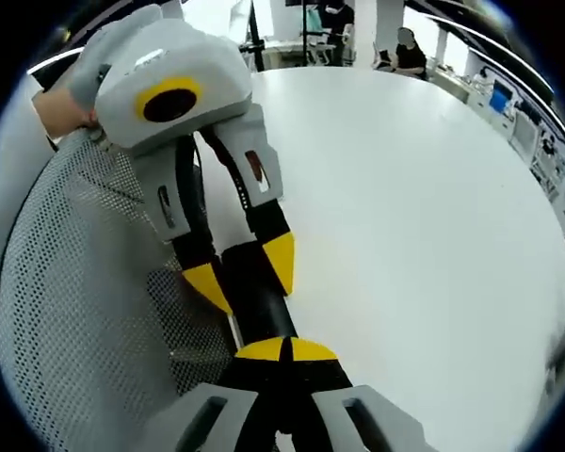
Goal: Press the specified remote control buttons in sequence, fully releasing each button before pressing the next.
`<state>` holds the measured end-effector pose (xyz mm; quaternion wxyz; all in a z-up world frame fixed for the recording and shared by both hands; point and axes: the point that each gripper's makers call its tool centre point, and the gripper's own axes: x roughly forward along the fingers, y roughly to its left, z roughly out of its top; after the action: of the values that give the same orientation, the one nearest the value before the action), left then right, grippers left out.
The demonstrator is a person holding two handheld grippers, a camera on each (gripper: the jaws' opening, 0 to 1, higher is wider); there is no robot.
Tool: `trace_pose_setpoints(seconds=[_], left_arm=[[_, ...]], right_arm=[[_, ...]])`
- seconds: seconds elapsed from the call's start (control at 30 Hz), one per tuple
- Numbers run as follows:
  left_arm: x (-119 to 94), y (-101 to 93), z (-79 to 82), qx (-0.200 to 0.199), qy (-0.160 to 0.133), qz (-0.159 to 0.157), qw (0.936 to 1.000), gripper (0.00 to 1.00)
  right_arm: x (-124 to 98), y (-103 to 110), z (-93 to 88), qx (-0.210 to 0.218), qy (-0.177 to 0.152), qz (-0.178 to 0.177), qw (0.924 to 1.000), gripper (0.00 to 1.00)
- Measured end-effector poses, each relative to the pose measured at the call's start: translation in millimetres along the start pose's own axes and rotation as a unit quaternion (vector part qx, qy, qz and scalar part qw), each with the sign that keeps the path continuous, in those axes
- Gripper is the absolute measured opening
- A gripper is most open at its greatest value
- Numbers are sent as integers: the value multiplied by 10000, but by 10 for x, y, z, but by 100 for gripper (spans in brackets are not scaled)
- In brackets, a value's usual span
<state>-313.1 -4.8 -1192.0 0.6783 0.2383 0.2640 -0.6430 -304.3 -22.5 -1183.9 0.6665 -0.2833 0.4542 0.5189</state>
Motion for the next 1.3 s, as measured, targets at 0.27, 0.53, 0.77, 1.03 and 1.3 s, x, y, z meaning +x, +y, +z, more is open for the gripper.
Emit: trace_pose_setpoints(seconds=[0.27,0.53,0.77,1.03,1.3], left_arm=[[3,7,7,21,-4,9,10000,24],[-1,-3,10,18,-6,-14,10000,24],[-25,-22,12,37,-7,-22,10000,24],[-31,-31,2,12,-13,-37,10000,24],[-24,-28,-8,19,5,-42,10000,24]], right_arm=[[51,-80,18,329,24,-51,9994,0],[-4,-41,-8,222,-210,59,9995,0],[-18,126,32,183,-400,193,9988,0],[10,177,25,-1411,-74,199,9898,0],[34,169,49,-1587,8,-13,9873,0]])
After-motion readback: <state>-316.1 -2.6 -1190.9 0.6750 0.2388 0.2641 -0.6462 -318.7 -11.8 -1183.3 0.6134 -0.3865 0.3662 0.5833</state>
